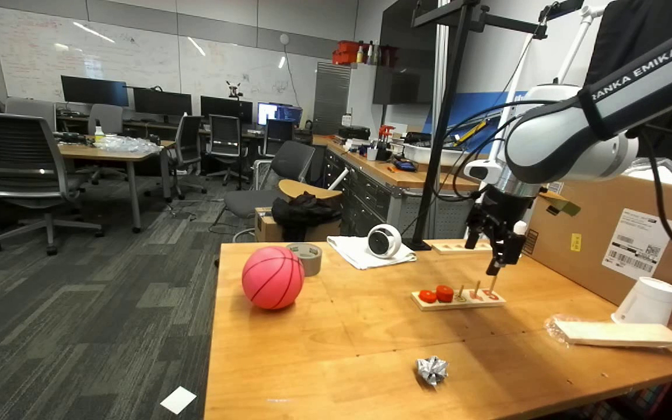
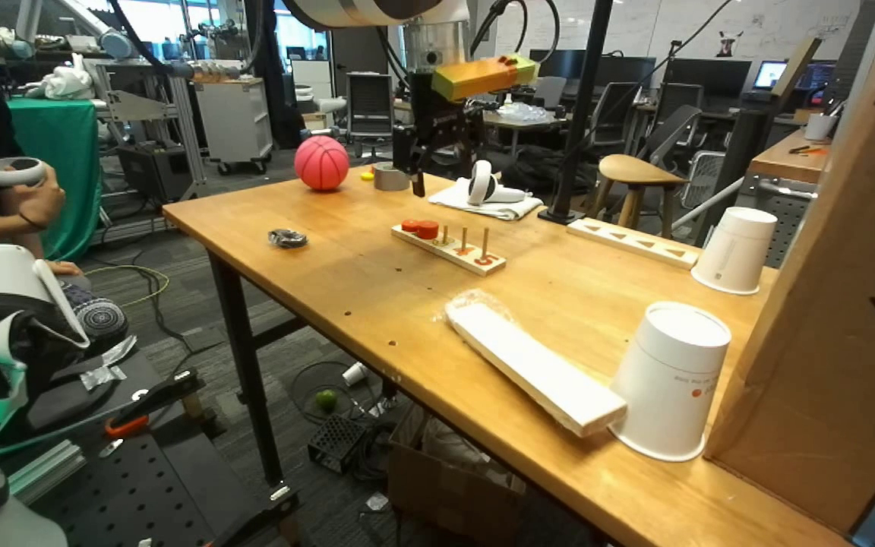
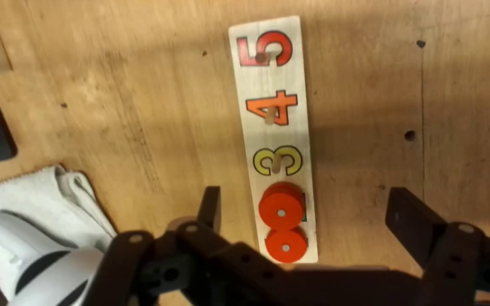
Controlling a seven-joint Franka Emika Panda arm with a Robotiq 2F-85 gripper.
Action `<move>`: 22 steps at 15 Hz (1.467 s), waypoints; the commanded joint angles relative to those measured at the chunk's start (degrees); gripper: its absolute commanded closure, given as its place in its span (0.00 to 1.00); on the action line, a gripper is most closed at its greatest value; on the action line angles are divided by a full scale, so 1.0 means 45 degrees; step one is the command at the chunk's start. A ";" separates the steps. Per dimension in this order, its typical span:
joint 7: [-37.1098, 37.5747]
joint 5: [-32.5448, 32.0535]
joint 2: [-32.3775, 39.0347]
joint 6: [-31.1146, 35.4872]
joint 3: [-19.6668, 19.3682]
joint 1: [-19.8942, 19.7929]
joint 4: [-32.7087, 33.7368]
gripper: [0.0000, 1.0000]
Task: Pick up the orange objects and place them at the end of the wooden object
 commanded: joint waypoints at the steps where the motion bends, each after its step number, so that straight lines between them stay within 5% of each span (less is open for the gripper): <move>1: -0.2606 0.0808 0.0531 0.0055 0.0767 -0.0305 0.0519 0.00; 4: -0.4821 0.1508 0.0859 -0.0234 0.1206 -0.0418 0.0759 0.00; 5: -0.3285 0.0867 0.0554 -0.0051 0.1077 -0.0317 0.0254 0.00; 13: -0.3390 0.0914 0.0675 -0.0051 0.1142 -0.0374 0.0233 0.00; 22: -0.5085 0.0895 0.1614 -0.0387 0.1495 -0.0388 0.1185 0.00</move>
